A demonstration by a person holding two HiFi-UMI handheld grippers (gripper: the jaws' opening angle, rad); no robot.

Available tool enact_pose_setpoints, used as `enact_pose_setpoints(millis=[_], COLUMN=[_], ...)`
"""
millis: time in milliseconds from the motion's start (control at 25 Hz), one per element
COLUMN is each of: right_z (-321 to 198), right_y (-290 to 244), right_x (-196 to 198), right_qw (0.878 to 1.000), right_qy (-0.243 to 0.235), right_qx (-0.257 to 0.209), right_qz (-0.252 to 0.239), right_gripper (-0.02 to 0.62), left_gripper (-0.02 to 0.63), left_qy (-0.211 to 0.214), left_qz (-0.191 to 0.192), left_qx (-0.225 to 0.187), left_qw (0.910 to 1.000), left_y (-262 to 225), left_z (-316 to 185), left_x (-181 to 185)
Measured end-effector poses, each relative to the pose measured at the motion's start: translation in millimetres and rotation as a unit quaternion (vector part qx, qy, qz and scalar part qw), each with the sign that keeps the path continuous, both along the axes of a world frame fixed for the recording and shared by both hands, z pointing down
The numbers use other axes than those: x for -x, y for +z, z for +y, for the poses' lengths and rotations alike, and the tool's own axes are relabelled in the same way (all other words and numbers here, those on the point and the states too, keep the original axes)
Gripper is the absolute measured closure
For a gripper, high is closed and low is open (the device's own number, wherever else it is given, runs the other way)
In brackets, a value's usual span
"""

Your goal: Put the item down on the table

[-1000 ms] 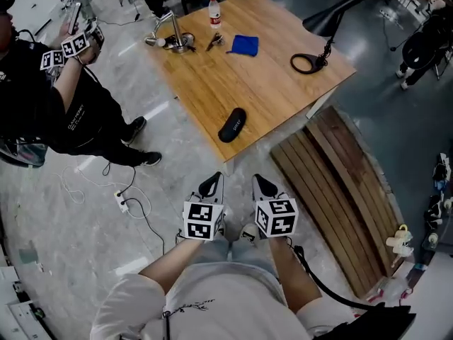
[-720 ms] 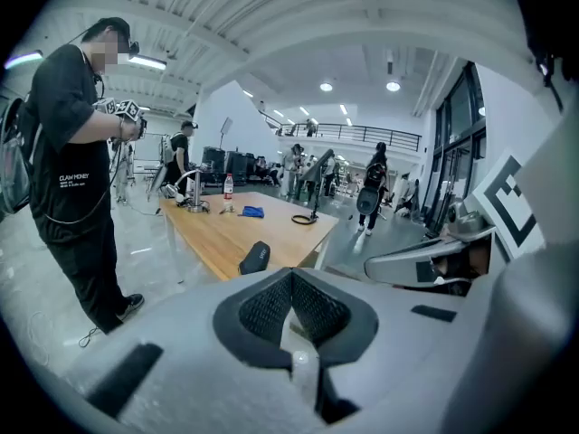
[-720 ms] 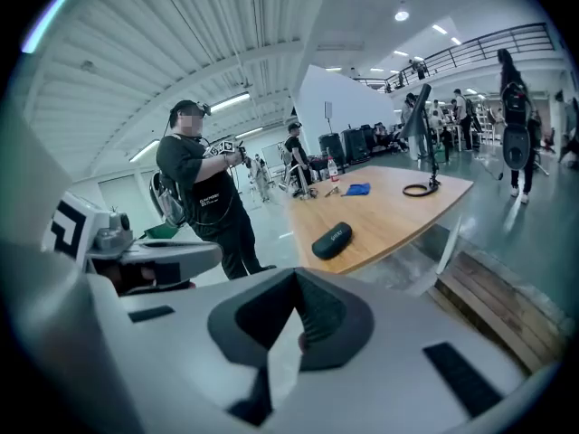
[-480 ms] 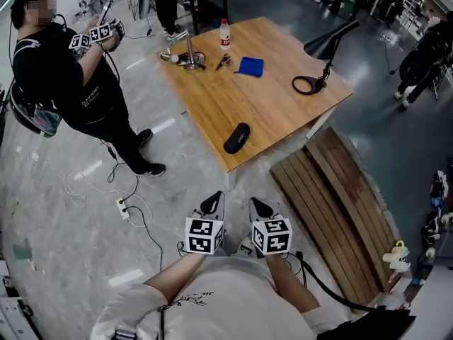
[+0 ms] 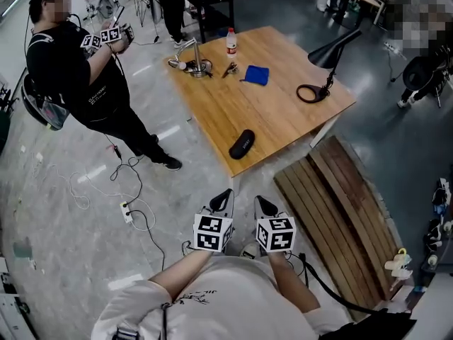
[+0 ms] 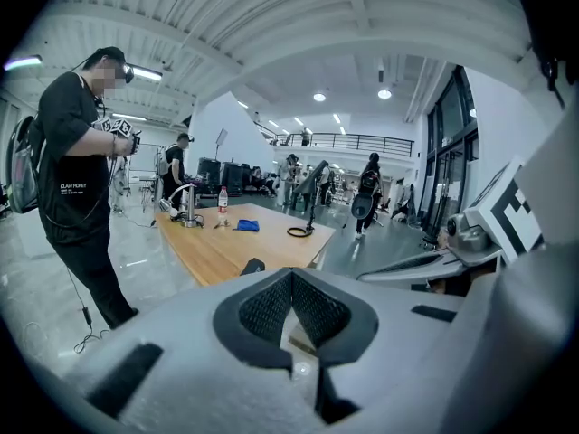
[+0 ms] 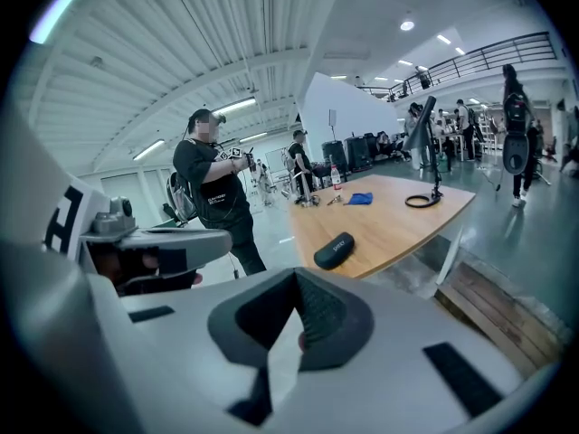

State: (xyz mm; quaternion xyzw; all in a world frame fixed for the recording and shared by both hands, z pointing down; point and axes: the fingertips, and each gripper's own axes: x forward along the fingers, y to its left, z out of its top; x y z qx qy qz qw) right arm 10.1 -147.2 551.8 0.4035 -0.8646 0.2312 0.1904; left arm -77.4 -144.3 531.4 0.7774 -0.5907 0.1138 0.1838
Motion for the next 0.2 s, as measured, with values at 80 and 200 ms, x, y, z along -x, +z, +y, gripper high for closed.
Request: enact_pose_setpoints(millis=[80, 200], right_z=[1.6, 6.1], right_y=[0.1, -1.2], right_x=[0.2, 1.6], right_qw=[1.000, 1.000], right_qy=[0.001, 0.002], right_qx=[0.002, 0.005], right_qz=[0.000, -0.002], right_gripper=[0.592, 0.592], left_gripper=[0.600, 0.600], left_qy=[-0.002, -0.005], left_qz=[0.001, 0.003], left_qx=[0.002, 0.007], left_qw=[1.0000, 1.0000], left_y=[0.4, 1.2], left_z=[1.1, 4.2], left_x=[2.9, 6.6])
